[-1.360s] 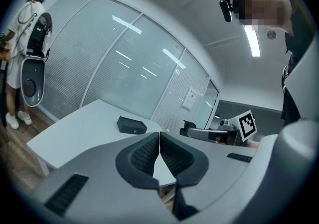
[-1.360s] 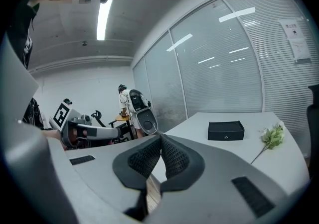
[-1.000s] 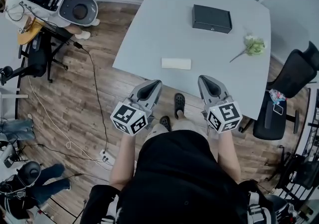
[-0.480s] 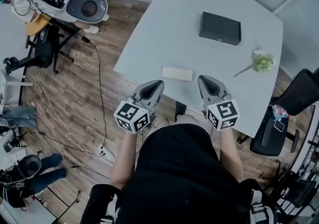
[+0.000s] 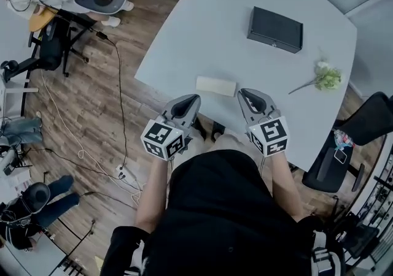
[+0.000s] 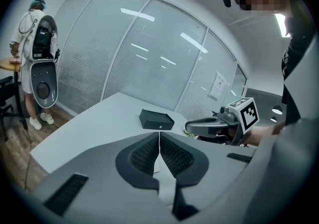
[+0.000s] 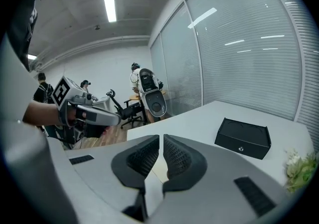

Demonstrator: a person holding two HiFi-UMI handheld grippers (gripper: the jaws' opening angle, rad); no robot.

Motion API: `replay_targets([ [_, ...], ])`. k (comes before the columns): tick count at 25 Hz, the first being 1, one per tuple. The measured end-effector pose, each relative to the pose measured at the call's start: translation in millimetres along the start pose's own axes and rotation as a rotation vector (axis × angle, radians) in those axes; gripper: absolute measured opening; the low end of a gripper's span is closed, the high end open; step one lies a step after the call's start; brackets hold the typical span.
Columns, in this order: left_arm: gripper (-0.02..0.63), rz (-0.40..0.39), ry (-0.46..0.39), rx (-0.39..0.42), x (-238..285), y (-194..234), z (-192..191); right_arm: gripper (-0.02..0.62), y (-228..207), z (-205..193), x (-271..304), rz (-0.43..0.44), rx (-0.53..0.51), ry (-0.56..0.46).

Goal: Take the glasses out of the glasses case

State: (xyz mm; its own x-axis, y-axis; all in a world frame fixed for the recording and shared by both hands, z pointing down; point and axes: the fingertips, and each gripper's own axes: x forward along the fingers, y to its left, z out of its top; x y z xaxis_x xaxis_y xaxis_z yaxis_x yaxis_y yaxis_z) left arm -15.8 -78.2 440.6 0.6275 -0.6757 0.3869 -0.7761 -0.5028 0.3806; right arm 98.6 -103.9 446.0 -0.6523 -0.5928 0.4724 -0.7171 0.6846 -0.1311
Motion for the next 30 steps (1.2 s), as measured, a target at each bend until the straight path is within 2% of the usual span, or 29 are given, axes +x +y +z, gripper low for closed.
replay_targets([
  [6, 0.025, -0.003, 0.061, -0.036, 12, 22, -23, 0.062, 6, -17, 31, 0.02, -0.084, 0.085],
  [12, 0.025, 0.01, 0.122, -0.117, 27, 44, -62, 0.101, 9, -43, 58, -0.008, -0.287, 0.208],
  [15, 0.025, -0.006, 0.157, -0.104, 34, 50, -79, 0.114, 13, -57, 69, -0.007, -0.324, 0.251],
  [20, 0.025, -0.009, 0.199, -0.025, 60, 66, -102, 0.15, 6, -80, 95, -0.006, -0.317, 0.286],
  [24, 0.025, -0.018, 0.249, -0.008, 75, 72, -119, 0.175, -1, -103, 111, -0.013, -0.387, 0.344],
  [30, 0.025, 0.0, 0.324, -0.002, 92, 94, -140, 0.255, -6, -135, 135, 0.002, -0.521, 0.429],
])
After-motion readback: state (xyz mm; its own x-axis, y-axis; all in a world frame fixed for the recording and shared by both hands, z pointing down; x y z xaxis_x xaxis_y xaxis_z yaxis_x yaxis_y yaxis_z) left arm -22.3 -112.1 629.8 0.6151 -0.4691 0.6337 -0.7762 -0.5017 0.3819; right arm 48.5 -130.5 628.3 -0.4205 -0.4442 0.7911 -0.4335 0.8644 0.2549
